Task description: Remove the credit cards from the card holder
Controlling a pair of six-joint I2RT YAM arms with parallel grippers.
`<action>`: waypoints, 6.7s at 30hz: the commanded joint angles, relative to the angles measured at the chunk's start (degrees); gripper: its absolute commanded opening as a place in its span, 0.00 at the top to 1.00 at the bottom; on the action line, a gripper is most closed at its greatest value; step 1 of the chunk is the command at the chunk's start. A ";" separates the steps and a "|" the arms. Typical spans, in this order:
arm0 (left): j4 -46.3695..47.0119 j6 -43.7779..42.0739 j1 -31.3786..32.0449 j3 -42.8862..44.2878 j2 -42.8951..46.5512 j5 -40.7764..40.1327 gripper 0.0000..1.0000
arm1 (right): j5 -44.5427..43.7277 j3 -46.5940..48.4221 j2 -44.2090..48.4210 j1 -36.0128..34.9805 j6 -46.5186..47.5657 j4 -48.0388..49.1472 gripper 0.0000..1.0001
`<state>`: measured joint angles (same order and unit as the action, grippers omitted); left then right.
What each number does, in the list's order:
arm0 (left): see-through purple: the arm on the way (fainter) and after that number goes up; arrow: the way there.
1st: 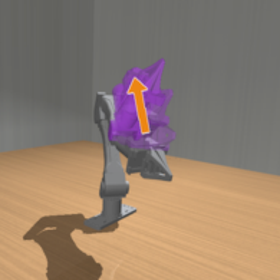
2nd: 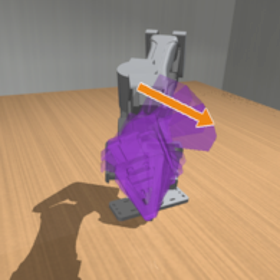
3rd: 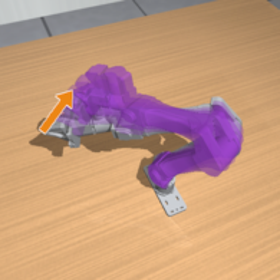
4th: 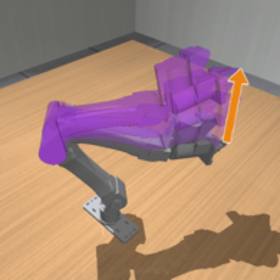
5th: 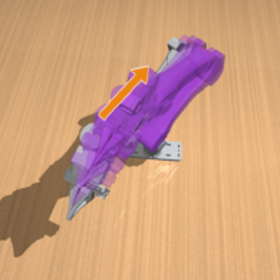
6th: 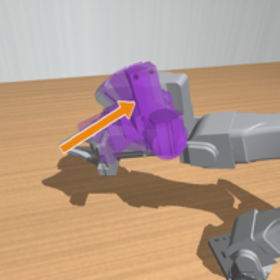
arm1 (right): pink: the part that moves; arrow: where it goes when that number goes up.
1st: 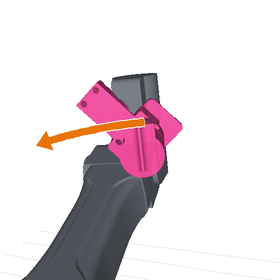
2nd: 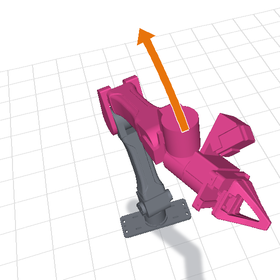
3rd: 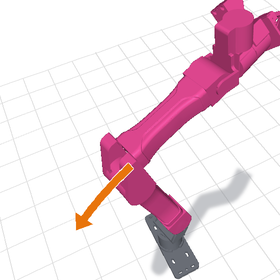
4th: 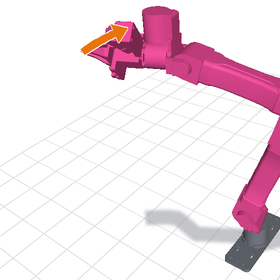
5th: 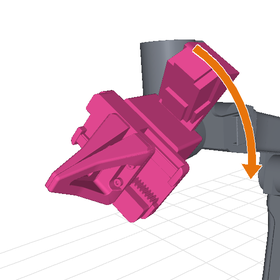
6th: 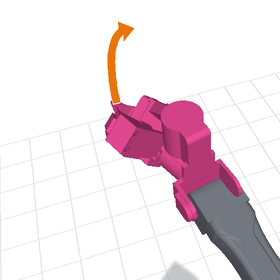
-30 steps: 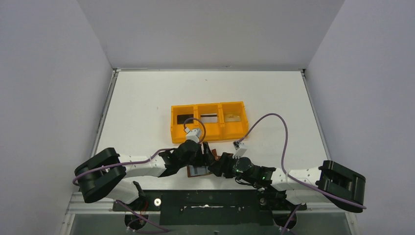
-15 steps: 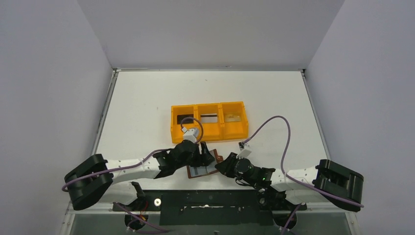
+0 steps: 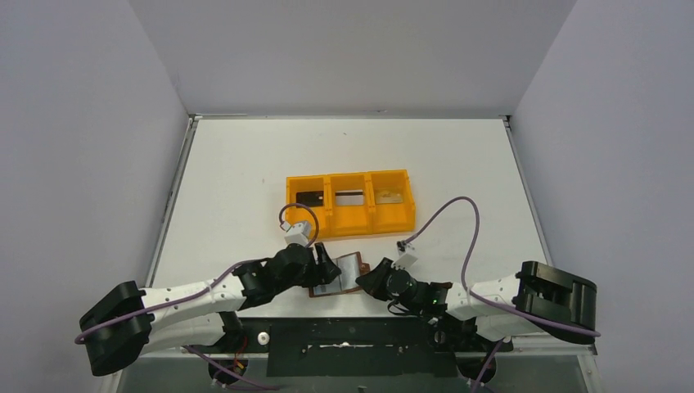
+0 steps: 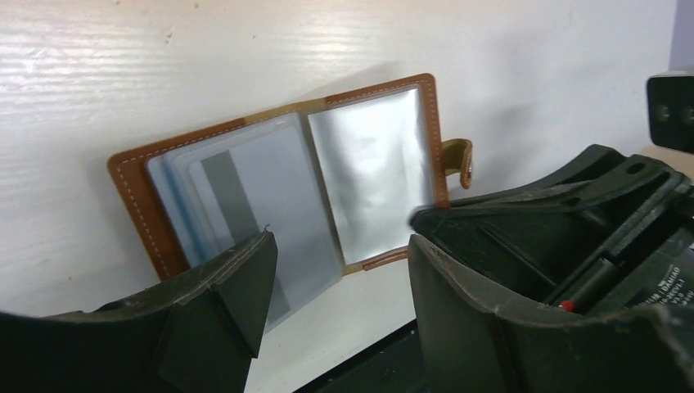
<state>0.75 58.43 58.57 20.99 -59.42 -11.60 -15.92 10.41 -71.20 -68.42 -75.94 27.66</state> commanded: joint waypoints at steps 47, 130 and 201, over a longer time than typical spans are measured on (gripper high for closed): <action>2.09 0.97 1.02 4.71 -18.52 1.88 0.59 | 2.01 14.84 16.07 8.17 11.75 -22.53 0.89; -11.72 6.44 1.82 -6.23 13.49 -5.34 0.51 | 30.02 8.93 -19.50 11.24 3.06 27.20 1.00; -0.71 5.63 1.73 -6.68 13.24 -4.50 0.51 | 19.04 8.38 -27.14 9.94 -4.31 11.68 1.00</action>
<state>-3.07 63.00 60.07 14.11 -46.68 -14.79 5.26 20.21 -96.55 -58.52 -81.52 44.93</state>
